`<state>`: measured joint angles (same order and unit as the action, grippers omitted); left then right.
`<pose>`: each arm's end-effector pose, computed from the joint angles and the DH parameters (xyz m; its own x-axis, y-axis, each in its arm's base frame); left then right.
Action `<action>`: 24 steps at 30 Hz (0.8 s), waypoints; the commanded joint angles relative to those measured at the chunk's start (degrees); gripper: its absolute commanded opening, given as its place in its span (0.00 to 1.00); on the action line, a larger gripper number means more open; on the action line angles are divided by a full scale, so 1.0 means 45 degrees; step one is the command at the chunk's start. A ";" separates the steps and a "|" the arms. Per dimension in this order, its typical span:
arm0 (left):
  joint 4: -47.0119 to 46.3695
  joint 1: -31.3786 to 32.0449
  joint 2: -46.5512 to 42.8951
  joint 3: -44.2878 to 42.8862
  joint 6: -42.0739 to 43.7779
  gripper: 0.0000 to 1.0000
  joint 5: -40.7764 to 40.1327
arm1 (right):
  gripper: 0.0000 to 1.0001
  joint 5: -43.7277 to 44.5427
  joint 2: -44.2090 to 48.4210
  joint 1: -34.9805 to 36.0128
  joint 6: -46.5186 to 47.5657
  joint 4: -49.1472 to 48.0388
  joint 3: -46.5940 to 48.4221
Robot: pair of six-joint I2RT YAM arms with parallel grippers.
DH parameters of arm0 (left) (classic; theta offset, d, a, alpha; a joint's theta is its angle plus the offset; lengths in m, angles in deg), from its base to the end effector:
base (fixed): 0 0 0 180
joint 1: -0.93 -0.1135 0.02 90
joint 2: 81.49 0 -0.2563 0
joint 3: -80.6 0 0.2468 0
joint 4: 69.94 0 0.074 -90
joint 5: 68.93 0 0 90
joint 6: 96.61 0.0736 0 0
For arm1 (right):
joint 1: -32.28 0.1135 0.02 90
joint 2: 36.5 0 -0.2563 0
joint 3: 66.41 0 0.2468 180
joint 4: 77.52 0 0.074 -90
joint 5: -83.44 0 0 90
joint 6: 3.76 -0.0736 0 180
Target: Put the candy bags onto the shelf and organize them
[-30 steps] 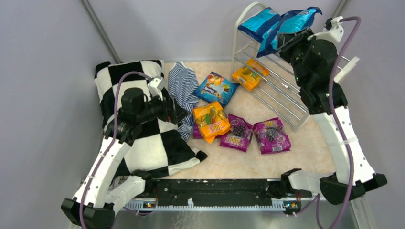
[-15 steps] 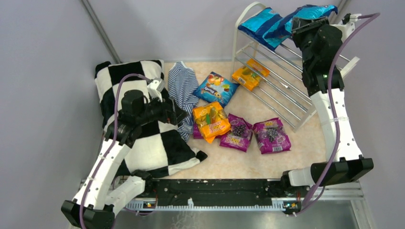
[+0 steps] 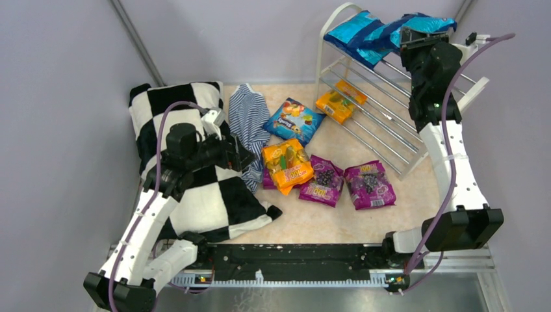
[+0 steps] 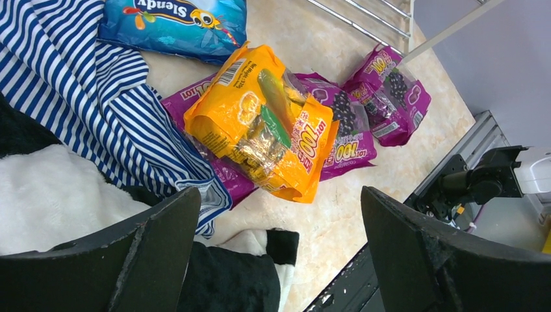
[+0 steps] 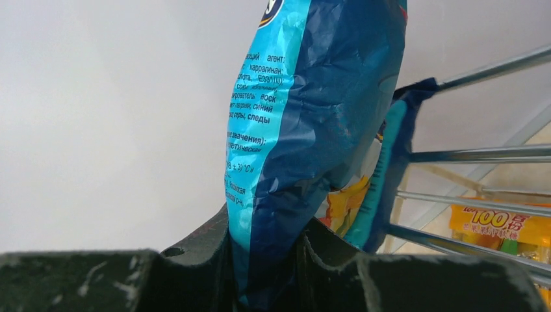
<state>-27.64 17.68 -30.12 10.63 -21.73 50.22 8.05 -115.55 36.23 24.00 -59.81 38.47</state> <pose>0.2008 -0.0979 0.3369 -0.5486 -0.0728 -0.8329 0.5549 0.7135 -0.4279 0.3377 0.0047 0.4932 0.2271 0.8740 -0.4296 -0.0397 0.4490 0.8926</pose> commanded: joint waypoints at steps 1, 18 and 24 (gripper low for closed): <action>-0.0326 -0.0012 -0.0106 0.0080 -0.0137 0.99 0.0293 | 0.00 -0.0616 0.0923 -0.0347 -0.1121 -0.2683 -0.0685; -0.0386 -0.0012 0.0010 0.0136 -0.0362 0.99 0.0545 | 0.00 -0.2647 0.2048 -0.0838 -0.2513 -0.2918 -0.3148; -0.0475 -0.0012 -0.0049 0.0290 -0.0489 0.99 0.0611 | 0.00 -0.2857 0.2129 -0.0838 -0.2016 -0.2108 -0.3667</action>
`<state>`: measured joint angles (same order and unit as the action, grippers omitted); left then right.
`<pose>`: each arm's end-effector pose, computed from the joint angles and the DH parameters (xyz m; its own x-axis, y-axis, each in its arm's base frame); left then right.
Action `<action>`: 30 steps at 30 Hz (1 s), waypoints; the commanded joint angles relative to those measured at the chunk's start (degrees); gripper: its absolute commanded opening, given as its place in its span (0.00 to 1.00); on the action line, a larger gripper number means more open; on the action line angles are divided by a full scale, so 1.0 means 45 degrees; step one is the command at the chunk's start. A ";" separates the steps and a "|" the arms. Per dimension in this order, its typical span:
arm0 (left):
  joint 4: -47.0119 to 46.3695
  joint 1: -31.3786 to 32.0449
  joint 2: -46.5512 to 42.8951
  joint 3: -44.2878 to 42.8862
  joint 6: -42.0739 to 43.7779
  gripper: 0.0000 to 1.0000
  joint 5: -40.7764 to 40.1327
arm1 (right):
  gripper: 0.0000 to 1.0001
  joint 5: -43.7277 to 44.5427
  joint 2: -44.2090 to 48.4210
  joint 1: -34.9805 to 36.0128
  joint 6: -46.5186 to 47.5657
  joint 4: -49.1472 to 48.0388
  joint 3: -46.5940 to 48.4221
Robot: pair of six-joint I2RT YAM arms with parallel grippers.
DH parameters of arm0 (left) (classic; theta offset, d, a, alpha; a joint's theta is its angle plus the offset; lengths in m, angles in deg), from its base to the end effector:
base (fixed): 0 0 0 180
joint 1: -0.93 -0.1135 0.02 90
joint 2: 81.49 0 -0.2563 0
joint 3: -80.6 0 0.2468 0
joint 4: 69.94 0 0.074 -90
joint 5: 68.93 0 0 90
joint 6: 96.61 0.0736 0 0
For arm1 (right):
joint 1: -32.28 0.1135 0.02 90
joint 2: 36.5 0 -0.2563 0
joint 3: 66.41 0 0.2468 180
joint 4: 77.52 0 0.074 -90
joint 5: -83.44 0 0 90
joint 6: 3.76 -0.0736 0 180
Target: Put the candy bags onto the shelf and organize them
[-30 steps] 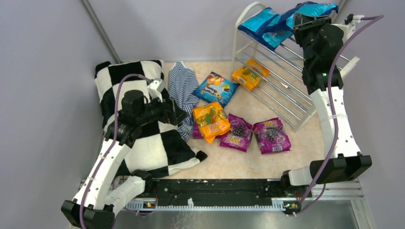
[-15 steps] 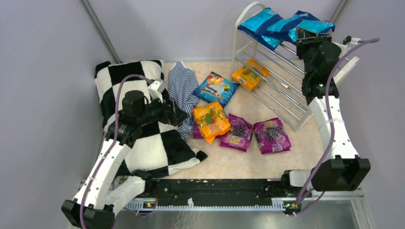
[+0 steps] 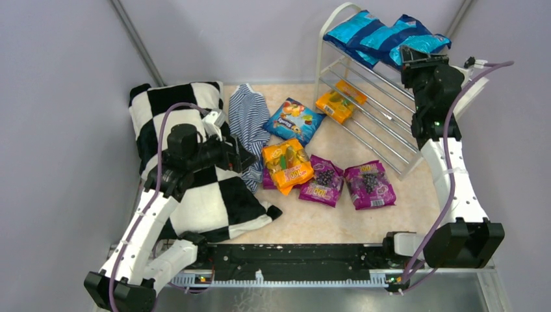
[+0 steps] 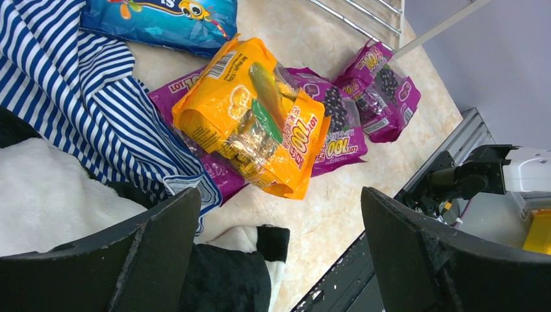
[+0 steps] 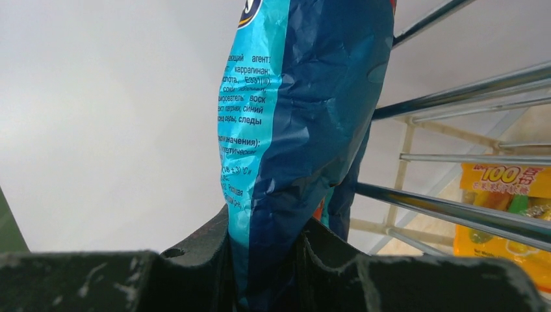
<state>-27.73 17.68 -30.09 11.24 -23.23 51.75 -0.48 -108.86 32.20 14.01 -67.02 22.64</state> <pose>0.1999 -0.0994 0.3335 -0.5752 -0.0838 -0.8137 0.5519 0.6945 -0.4616 0.3251 -0.0082 0.4445 0.1345 0.9467 -0.2925 -0.0701 0.3036 0.9502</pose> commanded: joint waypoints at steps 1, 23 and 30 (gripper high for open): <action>-0.0453 -0.0012 -0.0045 0.0157 -0.0142 0.99 0.0287 | 0.00 -0.0862 0.0734 0.0056 0.0258 -0.0479 -0.0336; -0.0435 -0.0012 -0.0094 0.0254 -0.0326 0.99 0.0418 | 0.31 -0.0259 -0.0171 0.0056 0.3865 0.3037 0.1098; -0.0375 -0.0012 -0.0152 0.0332 -0.0397 0.99 0.0404 | 0.57 0.0441 -0.0442 0.0061 0.6068 0.4368 0.2406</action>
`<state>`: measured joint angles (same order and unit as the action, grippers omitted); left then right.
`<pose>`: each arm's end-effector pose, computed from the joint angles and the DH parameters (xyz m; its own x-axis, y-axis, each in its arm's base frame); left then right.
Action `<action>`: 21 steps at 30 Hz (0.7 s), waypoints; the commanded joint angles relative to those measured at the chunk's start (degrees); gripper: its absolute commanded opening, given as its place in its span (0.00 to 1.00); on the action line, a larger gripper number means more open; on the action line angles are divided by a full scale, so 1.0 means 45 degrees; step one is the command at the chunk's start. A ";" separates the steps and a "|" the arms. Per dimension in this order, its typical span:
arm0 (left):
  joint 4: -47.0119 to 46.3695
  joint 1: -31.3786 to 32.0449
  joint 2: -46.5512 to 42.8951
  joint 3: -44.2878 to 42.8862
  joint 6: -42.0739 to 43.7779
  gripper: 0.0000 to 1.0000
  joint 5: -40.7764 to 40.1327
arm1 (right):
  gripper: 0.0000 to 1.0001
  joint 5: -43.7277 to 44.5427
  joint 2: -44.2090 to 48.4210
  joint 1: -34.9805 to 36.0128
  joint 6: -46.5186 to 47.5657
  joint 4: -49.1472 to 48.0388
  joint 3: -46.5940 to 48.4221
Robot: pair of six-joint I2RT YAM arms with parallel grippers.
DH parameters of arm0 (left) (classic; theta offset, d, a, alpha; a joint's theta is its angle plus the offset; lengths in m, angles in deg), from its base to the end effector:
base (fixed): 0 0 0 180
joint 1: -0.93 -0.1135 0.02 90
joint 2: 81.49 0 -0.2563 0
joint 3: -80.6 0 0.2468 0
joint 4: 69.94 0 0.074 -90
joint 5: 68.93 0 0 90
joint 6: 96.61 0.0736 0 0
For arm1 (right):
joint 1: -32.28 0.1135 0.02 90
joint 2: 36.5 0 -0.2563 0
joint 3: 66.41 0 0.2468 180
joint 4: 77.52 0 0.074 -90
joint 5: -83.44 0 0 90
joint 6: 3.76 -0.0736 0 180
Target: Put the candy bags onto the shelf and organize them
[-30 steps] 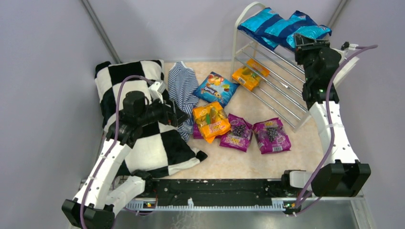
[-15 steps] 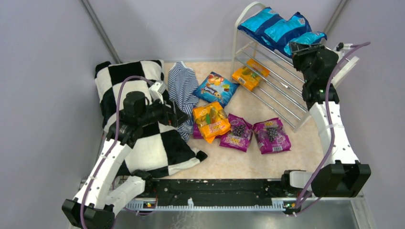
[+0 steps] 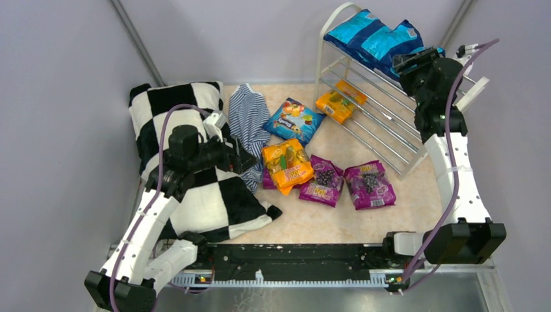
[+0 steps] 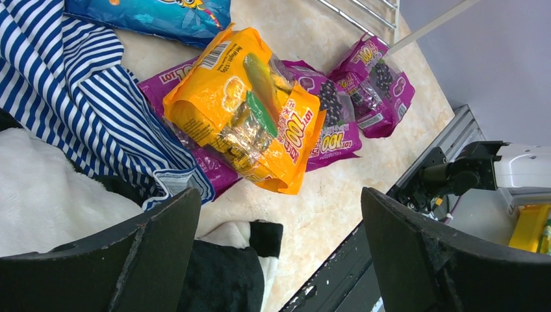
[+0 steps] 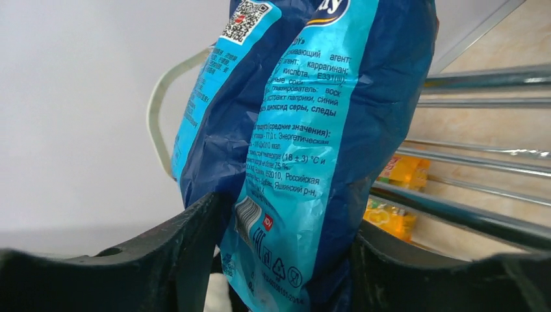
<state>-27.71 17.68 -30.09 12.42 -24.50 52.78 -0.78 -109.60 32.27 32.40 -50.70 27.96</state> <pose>0.1993 -0.1004 0.3263 -0.6065 -0.0904 -0.7899 0.5394 0.6831 -0.4923 0.3220 -0.0075 0.4340 0.0240 0.8033 -0.5951 0.1373 0.5870 0.7978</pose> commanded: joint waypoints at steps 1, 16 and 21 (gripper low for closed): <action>-0.0404 -0.0012 -0.0154 0.0088 -0.0125 0.99 0.0198 | 0.60 0.0605 -0.0315 0.0042 0.2280 0.0948 0.1460; -0.0507 -0.0012 -0.0210 0.0244 -0.0411 0.99 0.0370 | 0.92 0.1335 0.0092 0.0051 0.5098 0.3120 0.3174; -0.0620 -0.0012 -0.0113 0.0249 -0.0525 0.99 0.0527 | 0.87 0.1533 0.0395 0.0041 0.6099 0.3482 0.3333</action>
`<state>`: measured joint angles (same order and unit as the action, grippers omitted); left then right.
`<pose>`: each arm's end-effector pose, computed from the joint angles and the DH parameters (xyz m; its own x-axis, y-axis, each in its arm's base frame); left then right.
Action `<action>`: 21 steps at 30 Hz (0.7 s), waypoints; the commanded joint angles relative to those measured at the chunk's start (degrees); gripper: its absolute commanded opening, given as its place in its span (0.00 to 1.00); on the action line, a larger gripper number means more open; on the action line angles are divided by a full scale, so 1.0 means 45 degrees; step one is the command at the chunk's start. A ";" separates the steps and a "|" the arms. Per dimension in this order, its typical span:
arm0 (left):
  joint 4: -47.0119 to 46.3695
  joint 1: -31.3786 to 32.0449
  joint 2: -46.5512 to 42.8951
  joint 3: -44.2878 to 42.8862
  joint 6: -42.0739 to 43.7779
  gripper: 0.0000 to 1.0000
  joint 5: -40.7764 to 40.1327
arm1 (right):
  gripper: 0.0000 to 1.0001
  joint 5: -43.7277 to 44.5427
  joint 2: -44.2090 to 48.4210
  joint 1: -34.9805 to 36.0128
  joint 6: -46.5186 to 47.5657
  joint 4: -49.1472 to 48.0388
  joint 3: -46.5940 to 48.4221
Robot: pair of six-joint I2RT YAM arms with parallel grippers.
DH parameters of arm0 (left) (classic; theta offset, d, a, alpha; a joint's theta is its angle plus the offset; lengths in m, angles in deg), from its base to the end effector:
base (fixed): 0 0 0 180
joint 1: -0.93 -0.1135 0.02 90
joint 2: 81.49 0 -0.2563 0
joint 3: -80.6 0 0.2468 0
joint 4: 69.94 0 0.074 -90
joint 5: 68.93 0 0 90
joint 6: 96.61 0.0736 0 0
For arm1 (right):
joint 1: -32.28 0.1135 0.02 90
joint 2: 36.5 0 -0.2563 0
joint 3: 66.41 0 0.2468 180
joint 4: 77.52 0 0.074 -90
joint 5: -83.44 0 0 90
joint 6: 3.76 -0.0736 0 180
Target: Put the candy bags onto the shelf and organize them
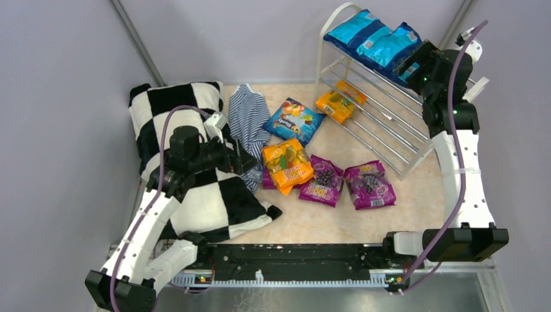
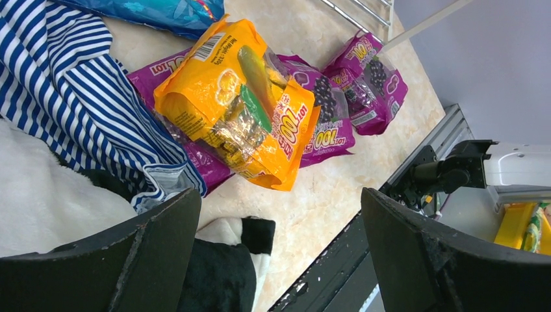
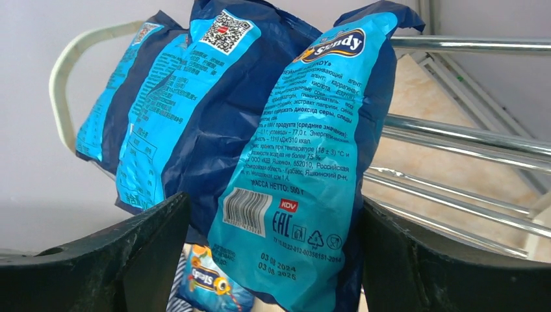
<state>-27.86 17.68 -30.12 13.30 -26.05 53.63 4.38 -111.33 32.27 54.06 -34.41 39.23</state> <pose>0.1987 -0.1012 0.3215 -0.6328 -0.1025 -0.7675 0.5248 0.6720 -0.5224 0.3078 -0.0140 0.4561 -0.0815 0.5229 -0.8485 0.2705 0.8310 0.4861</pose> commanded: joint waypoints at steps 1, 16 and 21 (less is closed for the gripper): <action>-0.0595 -0.0012 -0.0093 0.0052 -0.0205 0.99 0.0357 | 0.87 0.0482 0.0797 0.0041 0.1499 -0.0075 0.0885; -0.0819 -0.0012 0.0002 0.0131 -0.0587 0.99 0.0731 | 0.63 0.0074 0.1202 0.0044 0.2298 -0.0325 -0.0014; -0.0714 -0.0012 -0.0083 0.0072 -0.0530 0.99 0.0652 | 0.60 0.0260 0.0790 0.0042 0.1986 -0.0978 -0.0596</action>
<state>-28.91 17.68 -30.09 13.47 -27.98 55.81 5.56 -106.43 32.27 63.65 -35.16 37.92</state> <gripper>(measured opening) 0.987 0.612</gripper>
